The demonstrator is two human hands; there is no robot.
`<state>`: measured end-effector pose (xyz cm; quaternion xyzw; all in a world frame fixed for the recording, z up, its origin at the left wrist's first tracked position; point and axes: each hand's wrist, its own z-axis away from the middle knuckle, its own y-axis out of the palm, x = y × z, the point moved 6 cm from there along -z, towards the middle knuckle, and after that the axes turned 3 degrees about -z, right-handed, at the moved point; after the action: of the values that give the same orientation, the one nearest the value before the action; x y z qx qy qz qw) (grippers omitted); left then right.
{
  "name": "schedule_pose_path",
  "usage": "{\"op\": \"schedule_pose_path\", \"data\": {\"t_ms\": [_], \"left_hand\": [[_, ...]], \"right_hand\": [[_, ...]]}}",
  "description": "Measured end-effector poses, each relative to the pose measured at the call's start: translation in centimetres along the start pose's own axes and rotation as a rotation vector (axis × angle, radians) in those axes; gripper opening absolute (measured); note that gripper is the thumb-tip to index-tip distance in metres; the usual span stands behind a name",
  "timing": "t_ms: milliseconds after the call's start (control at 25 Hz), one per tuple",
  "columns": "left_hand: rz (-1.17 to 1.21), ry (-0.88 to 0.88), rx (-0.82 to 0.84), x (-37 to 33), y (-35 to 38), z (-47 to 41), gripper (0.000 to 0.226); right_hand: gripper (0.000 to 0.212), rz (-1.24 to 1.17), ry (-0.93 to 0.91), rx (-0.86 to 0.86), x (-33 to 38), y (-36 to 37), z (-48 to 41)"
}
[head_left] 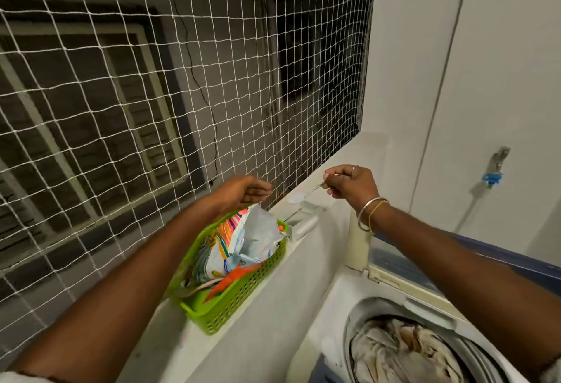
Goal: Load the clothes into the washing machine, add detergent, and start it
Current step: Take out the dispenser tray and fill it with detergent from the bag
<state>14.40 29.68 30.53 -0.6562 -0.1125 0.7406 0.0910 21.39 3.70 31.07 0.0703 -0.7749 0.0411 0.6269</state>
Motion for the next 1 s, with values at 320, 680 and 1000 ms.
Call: {"op": "schedule_pose_path", "data": {"t_ms": [320,680,1000], "left_hand": [[0.047,0.104,-0.124,-0.2,0.0,3.3,0.037],[0.106,0.115,-0.213,0.6,-1.6,5.3,0.031],[0.112,0.144,-0.219,0.6,-2.0,6.1,0.034]], "right_hand": [[0.008,0.032,-0.06,0.11,2.6,3.3,5.6],[0.015,0.713,-0.523,0.24,0.9,12.4,10.2],[0.011,0.876,-0.409,0.344,-1.6,15.1,9.5]]}}
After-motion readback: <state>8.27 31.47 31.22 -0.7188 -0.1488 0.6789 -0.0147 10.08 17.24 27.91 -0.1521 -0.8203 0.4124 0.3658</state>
